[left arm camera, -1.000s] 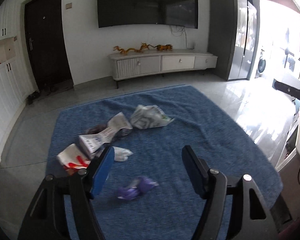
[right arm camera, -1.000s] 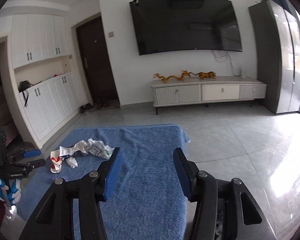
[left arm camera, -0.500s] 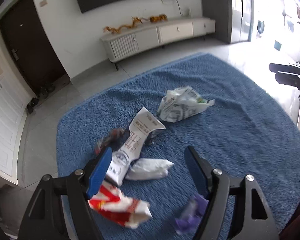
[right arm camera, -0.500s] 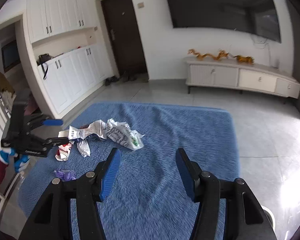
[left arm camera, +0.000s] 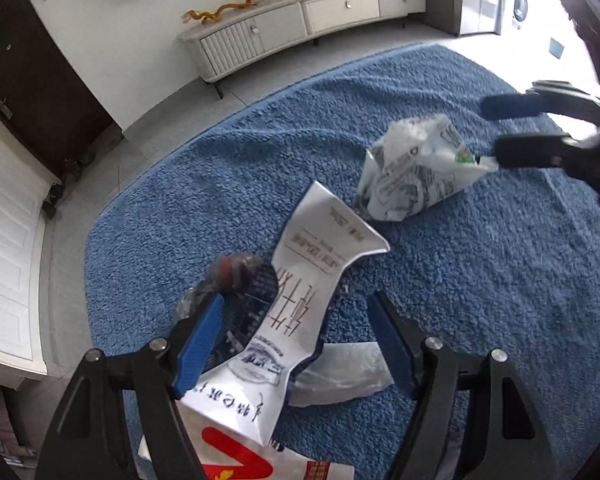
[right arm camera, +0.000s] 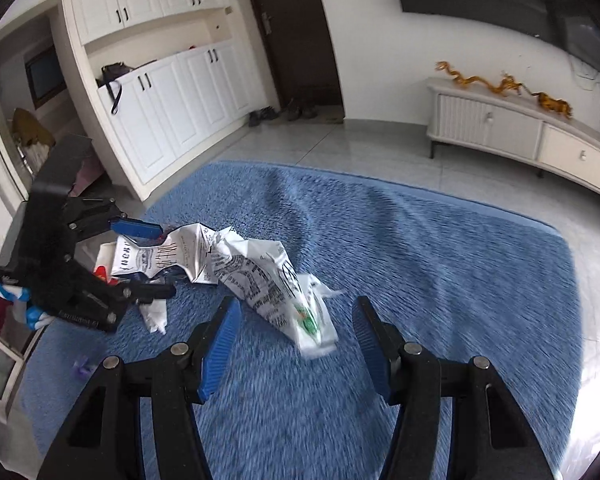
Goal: Collect trash
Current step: 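Grasp the white milk carton with left tool while right tool grasps printed white bag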
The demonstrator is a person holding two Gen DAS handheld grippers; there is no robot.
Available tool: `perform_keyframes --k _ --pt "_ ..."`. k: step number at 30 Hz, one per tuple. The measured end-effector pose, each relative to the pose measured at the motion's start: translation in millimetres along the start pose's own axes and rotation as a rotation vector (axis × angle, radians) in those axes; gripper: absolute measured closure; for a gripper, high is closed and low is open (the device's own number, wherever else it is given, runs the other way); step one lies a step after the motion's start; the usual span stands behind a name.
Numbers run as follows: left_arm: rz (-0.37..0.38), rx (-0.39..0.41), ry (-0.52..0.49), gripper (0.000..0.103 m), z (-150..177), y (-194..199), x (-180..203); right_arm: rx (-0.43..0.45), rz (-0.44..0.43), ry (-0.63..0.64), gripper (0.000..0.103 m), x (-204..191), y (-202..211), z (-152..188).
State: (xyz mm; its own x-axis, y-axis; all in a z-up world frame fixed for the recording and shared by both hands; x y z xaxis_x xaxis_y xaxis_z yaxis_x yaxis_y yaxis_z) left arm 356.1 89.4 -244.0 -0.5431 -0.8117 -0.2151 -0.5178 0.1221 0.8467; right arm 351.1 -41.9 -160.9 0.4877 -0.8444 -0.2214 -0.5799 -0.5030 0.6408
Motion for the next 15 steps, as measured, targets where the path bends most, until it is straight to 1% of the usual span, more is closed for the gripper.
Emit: perform_keyframes --k 2,4,6,7,9,10,11,12,15 --pt "-0.005 -0.016 -0.009 0.053 1.5 -4.4 1.4 -0.016 -0.012 0.007 0.047 0.2 -12.4 -0.6" --pt "-0.016 -0.022 -0.014 0.059 1.7 -7.1 0.4 -0.035 -0.026 0.014 0.047 0.1 -25.1 -1.4" --pt "-0.018 -0.016 -0.018 0.061 1.2 -6.3 -0.9 -0.048 -0.042 0.017 0.047 0.0 -33.9 -0.3" --pt "-0.017 -0.010 -0.020 0.062 0.5 -4.8 0.2 -0.053 -0.043 0.018 0.049 0.7 -37.5 0.7" --pt "-0.010 0.005 -0.026 0.066 -0.4 0.6 2.8 -0.055 -0.043 0.023 0.069 1.7 -40.5 1.2" --pt "-0.007 0.011 -0.028 0.068 -0.1 4.4 4.0 -0.053 -0.041 0.023 0.073 3.0 -40.0 1.7" --pt "-0.005 0.019 -0.030 0.068 -0.8 7.5 5.8 -0.050 -0.038 0.022 0.084 4.4 -38.4 2.5" --pt "-0.002 0.026 -0.030 0.068 -1.3 10.4 7.1 -0.046 -0.037 0.018 0.087 4.8 -37.7 2.9" --pt "0.010 0.053 -0.019 0.068 -3.1 20.5 12.2 -0.031 -0.030 0.003 0.090 3.9 -30.2 5.4"
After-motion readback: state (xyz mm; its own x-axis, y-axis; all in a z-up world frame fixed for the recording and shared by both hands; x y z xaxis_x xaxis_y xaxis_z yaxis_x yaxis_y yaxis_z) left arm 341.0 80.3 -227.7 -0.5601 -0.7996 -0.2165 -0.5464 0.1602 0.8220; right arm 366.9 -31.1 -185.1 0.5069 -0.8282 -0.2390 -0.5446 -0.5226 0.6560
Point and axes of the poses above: each gripper's, at about its wrist camera, not at the fingertips, and y roughly against the way its jaws point, x to its right, z to its underside, the point moved 7 cm from there along -y, roughly the way its jaws point, and after that the axes turned 4 degrees about x, right-handed, at the moved point
